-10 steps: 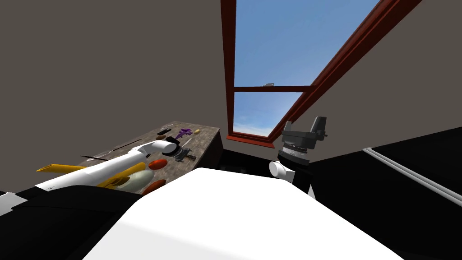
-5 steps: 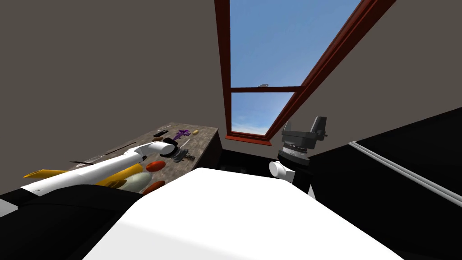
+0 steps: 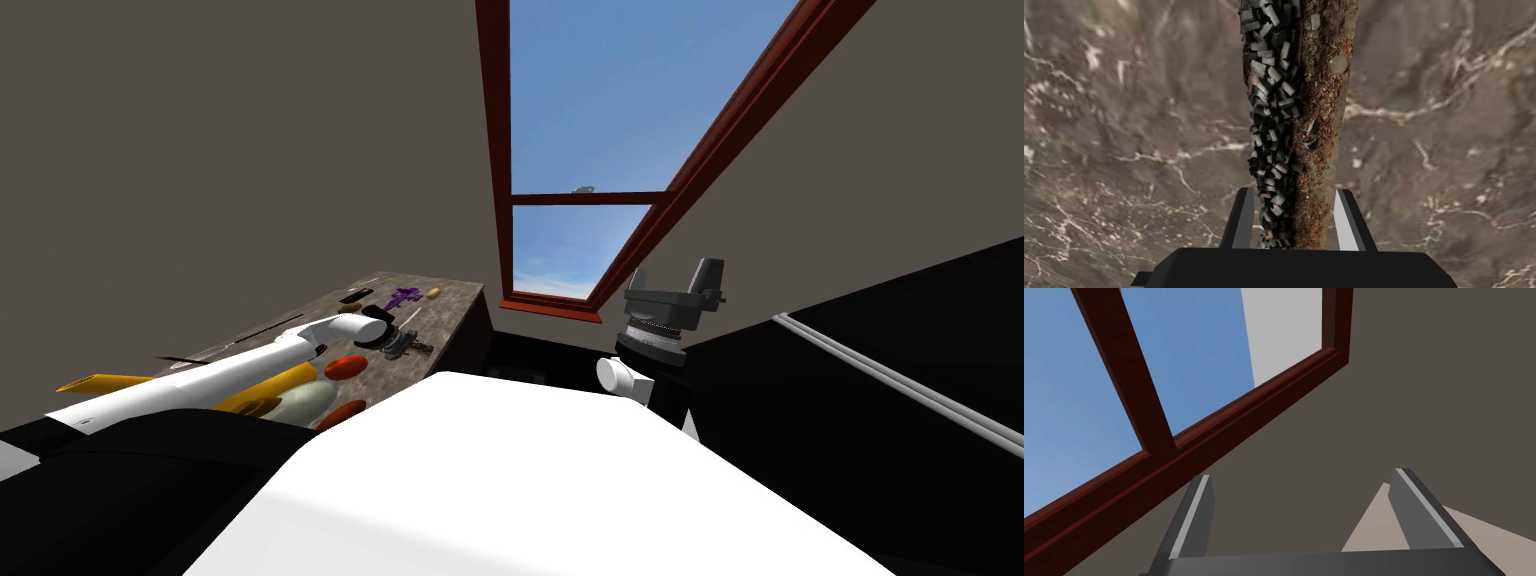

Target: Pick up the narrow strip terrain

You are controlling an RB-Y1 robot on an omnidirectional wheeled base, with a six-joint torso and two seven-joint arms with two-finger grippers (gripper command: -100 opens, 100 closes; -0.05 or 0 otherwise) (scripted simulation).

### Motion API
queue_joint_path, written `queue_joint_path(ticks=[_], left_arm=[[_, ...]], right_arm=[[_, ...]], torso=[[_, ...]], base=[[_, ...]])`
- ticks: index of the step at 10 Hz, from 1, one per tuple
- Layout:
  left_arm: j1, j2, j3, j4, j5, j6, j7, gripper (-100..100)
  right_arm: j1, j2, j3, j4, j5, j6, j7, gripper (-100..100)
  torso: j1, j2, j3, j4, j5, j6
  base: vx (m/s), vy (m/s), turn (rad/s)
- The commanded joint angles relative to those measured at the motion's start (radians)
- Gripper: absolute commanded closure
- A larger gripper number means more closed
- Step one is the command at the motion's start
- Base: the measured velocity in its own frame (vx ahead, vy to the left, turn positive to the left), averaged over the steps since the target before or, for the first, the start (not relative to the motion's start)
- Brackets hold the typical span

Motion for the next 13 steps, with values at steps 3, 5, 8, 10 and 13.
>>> queue_joint_path(ticks=[3,5,8,10,13], left_arm=[[-0.063,-0.061,0.015,-0.013,-0.048,0.084,-0.04,100],[-0.096,-0.093,0.023,-0.019,-0.073,0.129,-0.061,100],[-0.162,-0.158,0.04,-0.032,-0.124,0.213,-0.105,100],[-0.195,-0.19,0.048,-0.039,-0.149,0.259,-0.126,100],[-0.261,-0.254,0.065,-0.051,-0.2,0.343,-0.169,100]], right_arm=[[0.0,0.0,0.0,0.0,0.0,0.0,0.0,0],[0.0,0.0,0.0,0.0,0.0,0.0,0.0,0],[0.0,0.0,0.0,0.0,0.0,0.0,0.0,0],[0.0,0.0,0.0,0.0,0.0,0.0,0.0,0],[0.0,0.0,0.0,0.0,0.0,0.0,0.0,0]], torso=[[0.0,-0.002,-0.001,0.0,0.0,-0.002],[0.0,-0.003,-0.002,0.0,0.0,-0.001],[0.0,-0.002,-0.001,-0.001,0.0,0.0],[0.0,-0.002,-0.001,-0.001,0.0,0.0],[-0.001,-0.003,-0.002,-0.001,0.0,0.0]], base=[[0.049,-0.001,0.239],[0.05,-0.002,0.148],[0.034,0.0,0.165],[0.037,-0.003,0.152],[0.053,-0.007,0.213]])
